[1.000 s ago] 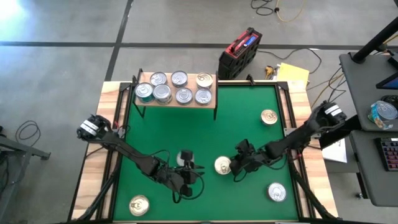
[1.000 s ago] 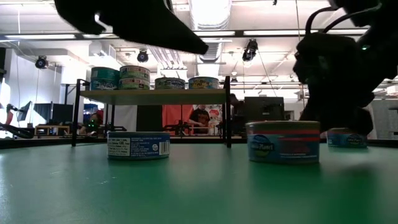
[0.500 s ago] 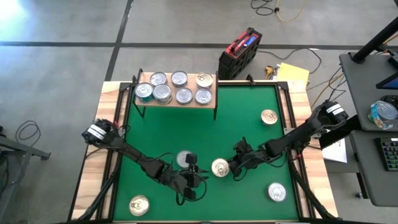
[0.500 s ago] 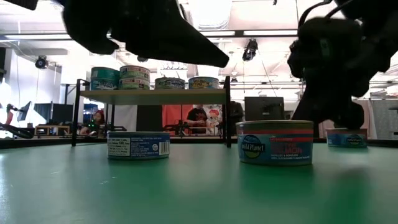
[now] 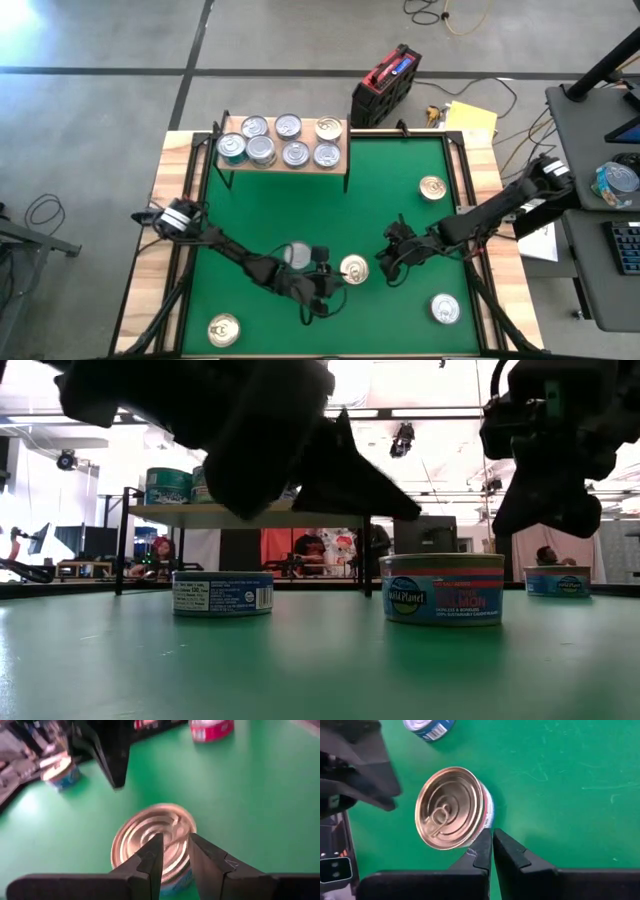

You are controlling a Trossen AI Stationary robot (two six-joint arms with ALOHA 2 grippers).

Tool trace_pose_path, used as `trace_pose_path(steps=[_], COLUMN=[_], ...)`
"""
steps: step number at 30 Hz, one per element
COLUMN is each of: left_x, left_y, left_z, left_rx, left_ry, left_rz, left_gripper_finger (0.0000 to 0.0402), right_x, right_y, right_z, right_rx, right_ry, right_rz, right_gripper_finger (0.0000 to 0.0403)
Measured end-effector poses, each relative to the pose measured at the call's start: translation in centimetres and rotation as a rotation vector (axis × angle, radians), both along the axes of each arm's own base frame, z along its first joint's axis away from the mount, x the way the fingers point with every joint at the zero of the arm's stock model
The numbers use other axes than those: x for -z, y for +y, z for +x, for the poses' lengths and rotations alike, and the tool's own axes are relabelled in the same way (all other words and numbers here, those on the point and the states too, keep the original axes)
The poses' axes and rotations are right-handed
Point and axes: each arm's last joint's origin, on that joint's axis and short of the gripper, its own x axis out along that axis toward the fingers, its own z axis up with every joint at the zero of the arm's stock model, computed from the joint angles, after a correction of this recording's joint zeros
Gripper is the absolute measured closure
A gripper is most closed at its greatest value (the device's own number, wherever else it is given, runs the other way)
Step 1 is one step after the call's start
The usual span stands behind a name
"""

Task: Stack canned seafood by type on shelf
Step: Stack the middle right blue tuna can on top of the blue tuna can on the shelf

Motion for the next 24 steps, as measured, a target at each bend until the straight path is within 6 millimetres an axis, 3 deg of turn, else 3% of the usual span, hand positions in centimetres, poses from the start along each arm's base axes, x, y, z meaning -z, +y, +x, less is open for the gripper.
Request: trace_pose_path(steps=[9,19,24], left_x=[-0.7,0.8,1.0], left_y=[0.4,0.6,0.6], left_z=[1.3,1.5,1.4], left_rx=[-0.050,-0.085,-0.094], left_ry=[0.129,0.170,0.174], left_rz=[0.024,-0.029,-0.056], left_gripper_finger=[0.0326,0.0327,0.0327], right_x=[0.1,0.2,-0.1], right_y=[-0.1,-0.2,0.0], right_z=[-0.2,-0.1,0.2], right_rx=[-0.008,0.006,-0.037], right_ry=[0.027,0.006,-0.031], right_rz=[0.002,-0.045,-0.019], right_gripper_finger=[0.0368,0.0321,0.0279])
